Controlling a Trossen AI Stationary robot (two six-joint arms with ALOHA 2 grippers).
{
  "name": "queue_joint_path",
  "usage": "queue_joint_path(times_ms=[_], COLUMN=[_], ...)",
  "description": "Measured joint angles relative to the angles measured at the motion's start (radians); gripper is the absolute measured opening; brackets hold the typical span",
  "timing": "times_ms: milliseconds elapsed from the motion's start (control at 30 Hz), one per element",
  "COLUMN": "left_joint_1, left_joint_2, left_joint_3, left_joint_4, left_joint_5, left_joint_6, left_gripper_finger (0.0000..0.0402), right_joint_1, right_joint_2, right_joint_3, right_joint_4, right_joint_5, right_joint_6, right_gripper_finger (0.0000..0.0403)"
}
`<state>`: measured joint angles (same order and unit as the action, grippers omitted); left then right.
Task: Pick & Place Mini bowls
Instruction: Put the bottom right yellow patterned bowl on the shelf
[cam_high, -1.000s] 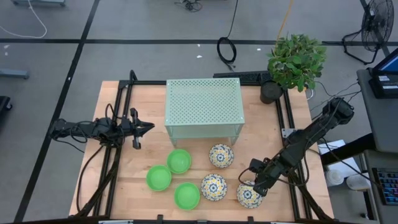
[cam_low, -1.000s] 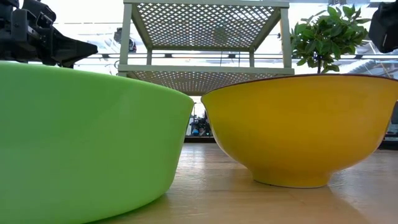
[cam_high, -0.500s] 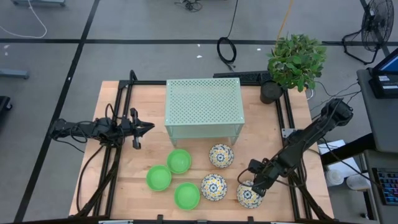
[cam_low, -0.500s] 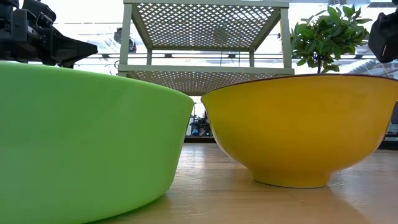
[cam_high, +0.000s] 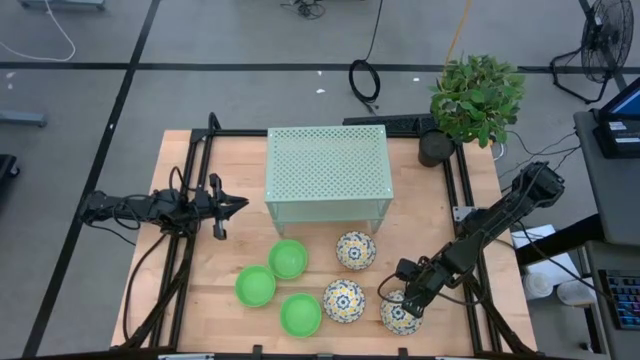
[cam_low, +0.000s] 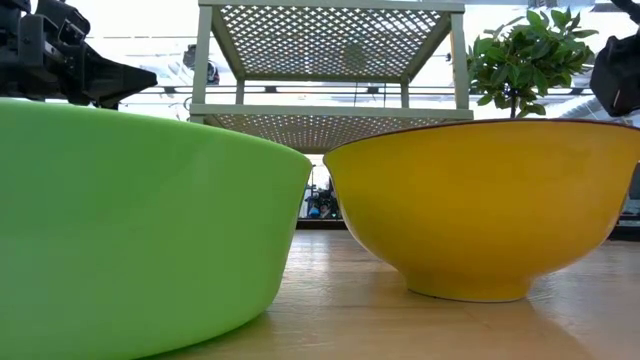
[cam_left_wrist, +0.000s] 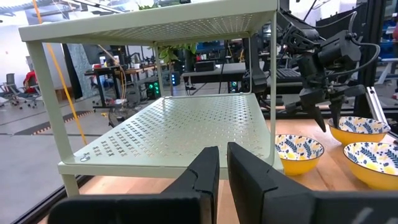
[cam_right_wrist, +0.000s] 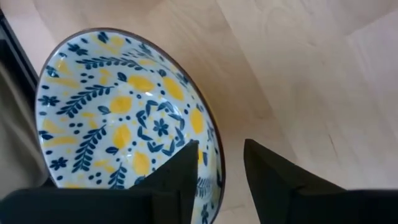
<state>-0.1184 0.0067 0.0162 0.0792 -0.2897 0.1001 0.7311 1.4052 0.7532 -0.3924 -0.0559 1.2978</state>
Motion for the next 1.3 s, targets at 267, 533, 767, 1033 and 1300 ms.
queue_joint_path(times_ms=[267,533,767,1033,1300], left_joint_1=[0.0,0.0,0.0,0.0,0.0], left_joint_2=[0.0,0.0,0.0,0.0,0.0], left_joint_3=[0.0,0.0,0.0,0.0,0.0], left_joint_4=[0.0,0.0,0.0,0.0,0.0], left_joint_5=[0.0,0.0,0.0,0.0,0.0], left_joint_6=[0.0,0.0,0.0,0.0,0.0], left_gripper_finger=[0.0037,0.0037,0.0037,0.0037,0.0037], right_joint_1=[-0.01,-0.011,-0.011,-0.09,-0.235], right_joint_2=[0.0,-0.064,-0.157,-0.104,-0.011], right_joint_3=[0.0,0.0,0.0,0.001,0.002], right_joint_4=[0.009,0.161,0.497,0.991,1.172], right_joint_5=[0.002,0.133,0.333,0.319,0.397], right_joint_6=[-0.146,-0.349,-0.909,-1.638,-1.732], right_gripper_finger=[0.001,0.0005,0.0003,0.0003,0.0003])
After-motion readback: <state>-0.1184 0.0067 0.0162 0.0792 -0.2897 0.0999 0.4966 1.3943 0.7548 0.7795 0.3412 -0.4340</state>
